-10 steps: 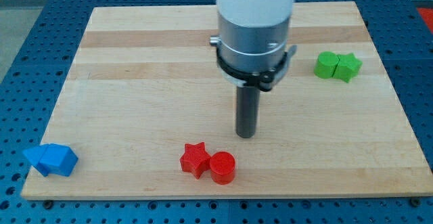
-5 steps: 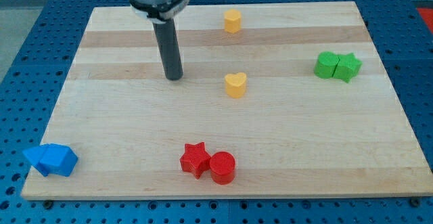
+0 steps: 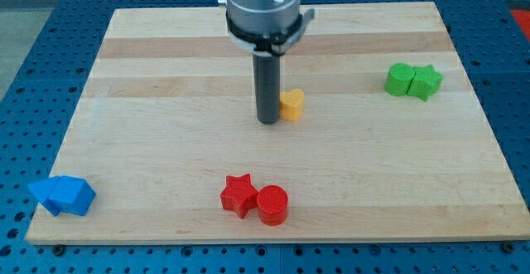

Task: Move the yellow heart towards left of yellow hexagon

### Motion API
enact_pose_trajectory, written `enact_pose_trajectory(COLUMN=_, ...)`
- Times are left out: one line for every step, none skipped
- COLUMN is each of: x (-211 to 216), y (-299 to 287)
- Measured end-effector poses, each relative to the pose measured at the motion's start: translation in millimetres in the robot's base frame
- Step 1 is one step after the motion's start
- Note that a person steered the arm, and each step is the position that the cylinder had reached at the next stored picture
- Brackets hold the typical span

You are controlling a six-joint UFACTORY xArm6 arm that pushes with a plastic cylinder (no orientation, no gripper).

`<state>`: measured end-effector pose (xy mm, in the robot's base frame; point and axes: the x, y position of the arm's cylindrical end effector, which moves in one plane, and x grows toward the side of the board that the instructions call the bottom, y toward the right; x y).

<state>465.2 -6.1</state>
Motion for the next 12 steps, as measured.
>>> enact_pose_trajectory(x=16.2, y=31.3)
enact_pose_trajectory(x=15.2, y=60.8)
enact_pose_trajectory(x=-12.1, y=37.9)
enact_pose_trajectory(x=-55.3, y=-22.0)
enact_pose_trajectory(x=-109.0, y=-65.4)
enact_pose_trajectory(x=-119.4, y=-65.8)
enact_pose_trajectory(x=-88.7, y=-64.2)
enact_pose_trajectory(x=-59.4, y=-58.4)
enact_pose_trajectory(x=-55.3, y=-36.5)
enact_pose_trajectory(x=-87.4, y=-25.5)
enact_pose_trajectory(x=-134.6, y=-31.9)
enact_pose_trajectory(x=-150.2, y=-32.5)
